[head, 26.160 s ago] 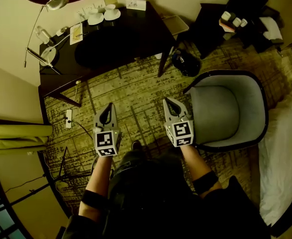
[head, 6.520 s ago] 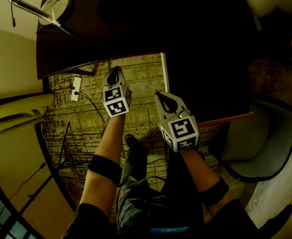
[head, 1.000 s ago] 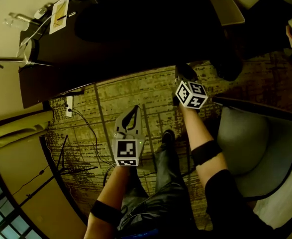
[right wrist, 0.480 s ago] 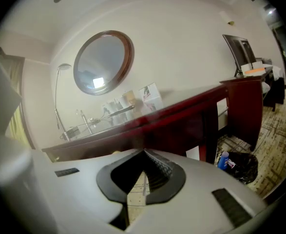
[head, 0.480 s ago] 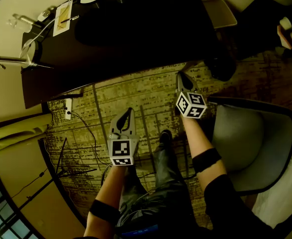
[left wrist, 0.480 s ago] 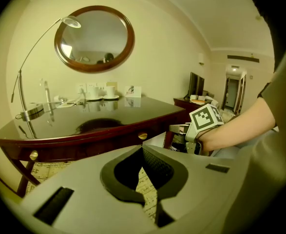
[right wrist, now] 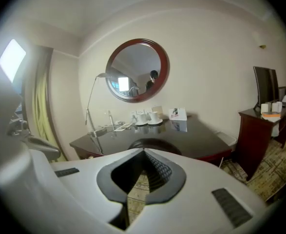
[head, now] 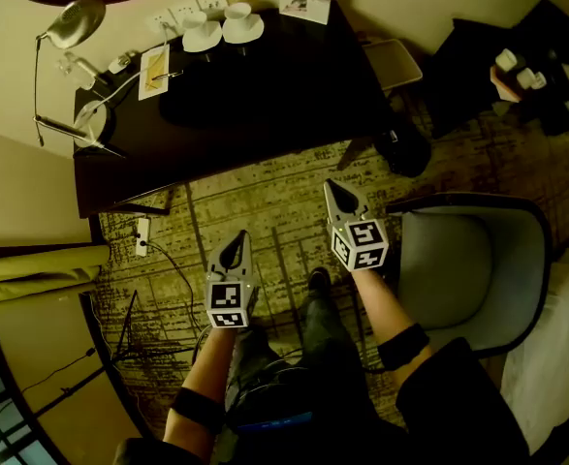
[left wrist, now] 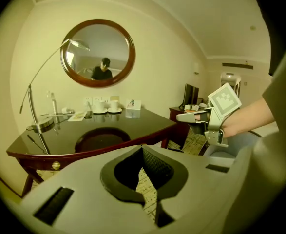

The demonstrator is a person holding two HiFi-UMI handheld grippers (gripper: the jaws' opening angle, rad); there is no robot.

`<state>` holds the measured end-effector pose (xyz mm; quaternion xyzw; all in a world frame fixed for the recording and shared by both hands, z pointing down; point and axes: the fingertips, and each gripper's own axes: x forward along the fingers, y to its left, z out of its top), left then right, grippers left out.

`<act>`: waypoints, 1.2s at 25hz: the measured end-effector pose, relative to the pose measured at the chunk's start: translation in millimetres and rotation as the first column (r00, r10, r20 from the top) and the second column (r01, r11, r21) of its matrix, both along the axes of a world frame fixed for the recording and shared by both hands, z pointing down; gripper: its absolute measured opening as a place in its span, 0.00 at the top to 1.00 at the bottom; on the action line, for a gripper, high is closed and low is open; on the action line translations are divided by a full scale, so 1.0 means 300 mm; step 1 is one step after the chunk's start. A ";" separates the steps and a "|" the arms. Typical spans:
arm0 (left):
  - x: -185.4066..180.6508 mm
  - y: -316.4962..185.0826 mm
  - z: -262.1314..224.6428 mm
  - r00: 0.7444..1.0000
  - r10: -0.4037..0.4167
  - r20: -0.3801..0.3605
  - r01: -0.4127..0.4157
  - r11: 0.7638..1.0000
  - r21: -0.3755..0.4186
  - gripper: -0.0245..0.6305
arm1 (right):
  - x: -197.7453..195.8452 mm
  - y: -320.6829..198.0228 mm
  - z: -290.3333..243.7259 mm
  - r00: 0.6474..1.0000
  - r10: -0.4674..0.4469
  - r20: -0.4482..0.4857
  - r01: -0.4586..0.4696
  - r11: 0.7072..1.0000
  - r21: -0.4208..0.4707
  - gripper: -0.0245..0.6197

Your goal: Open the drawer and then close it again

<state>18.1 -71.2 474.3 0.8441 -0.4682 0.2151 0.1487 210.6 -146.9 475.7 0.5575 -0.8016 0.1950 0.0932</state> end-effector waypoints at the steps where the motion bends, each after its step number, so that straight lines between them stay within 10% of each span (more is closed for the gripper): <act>1: -0.026 0.015 -0.036 1.000 -0.002 -0.008 0.002 1.000 0.004 0.96 | -0.029 0.034 -0.047 1.000 -0.011 -0.008 0.011 1.000 -0.002 0.96; 30: -0.658 0.288 -0.408 0.985 -0.127 -0.119 0.136 0.988 0.068 0.96 | -0.693 0.467 -0.484 0.976 -0.198 -0.094 0.202 0.979 0.035 0.96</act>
